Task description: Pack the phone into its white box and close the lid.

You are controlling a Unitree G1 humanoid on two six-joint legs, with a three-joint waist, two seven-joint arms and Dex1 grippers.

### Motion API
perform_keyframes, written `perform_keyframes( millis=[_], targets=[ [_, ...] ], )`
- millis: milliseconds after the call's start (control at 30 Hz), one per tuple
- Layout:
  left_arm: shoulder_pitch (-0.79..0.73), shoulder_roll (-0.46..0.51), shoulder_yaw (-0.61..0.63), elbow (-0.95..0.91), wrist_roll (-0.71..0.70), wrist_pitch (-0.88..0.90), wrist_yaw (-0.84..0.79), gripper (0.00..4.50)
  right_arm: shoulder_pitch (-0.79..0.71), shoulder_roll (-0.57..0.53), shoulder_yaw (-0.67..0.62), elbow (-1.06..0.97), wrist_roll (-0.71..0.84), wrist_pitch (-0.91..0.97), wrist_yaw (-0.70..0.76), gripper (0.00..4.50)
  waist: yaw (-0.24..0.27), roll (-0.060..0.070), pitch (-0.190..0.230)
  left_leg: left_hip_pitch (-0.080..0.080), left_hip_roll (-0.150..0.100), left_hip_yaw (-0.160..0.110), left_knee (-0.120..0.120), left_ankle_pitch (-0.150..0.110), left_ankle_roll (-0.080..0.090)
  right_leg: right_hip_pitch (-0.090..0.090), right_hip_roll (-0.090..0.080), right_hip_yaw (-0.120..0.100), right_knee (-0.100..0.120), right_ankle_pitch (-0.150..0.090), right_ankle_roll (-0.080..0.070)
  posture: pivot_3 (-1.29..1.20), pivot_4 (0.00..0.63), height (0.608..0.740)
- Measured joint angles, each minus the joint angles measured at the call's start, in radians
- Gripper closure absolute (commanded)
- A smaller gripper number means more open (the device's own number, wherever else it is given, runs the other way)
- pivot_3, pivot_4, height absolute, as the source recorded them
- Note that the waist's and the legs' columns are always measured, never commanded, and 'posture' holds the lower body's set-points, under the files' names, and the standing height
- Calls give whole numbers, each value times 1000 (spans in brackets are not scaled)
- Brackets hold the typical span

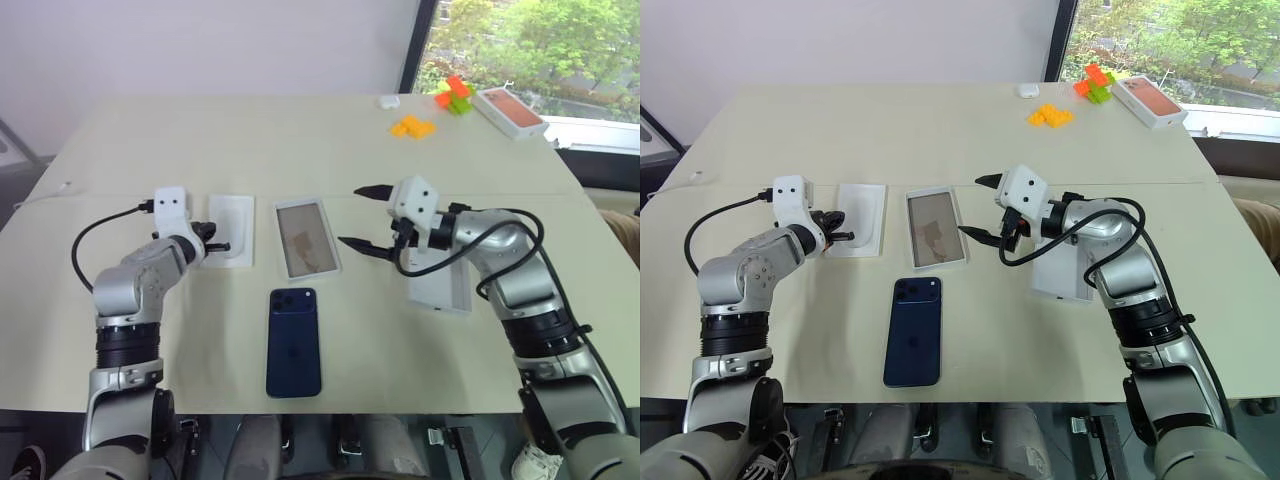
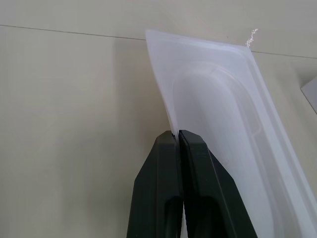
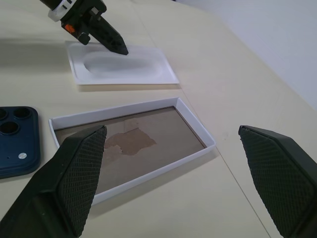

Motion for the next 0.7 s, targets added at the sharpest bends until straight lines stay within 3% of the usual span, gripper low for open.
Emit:
perform_keyframes(
  millis=[333, 700],
  targets=[
    [-3, -93, 273, -93, -267, 130, 11, 4457, 0, -25, -1, 18, -2, -13, 10, 0, -1, -1, 0, -1, 0, 0, 1, 0, 0, 0, 0, 0, 0, 0, 0, 0, 150, 737],
    [68, -197, 382, -260, -519, 243, 127, 4457, 0, -58, -5, 106, -20, -74, 38, 0, -1, -1, 1, -1, 0, -1, 1, 0, 0, 0, 0, 0, 0, 0, 0, 0, 150, 737]
  ],
)
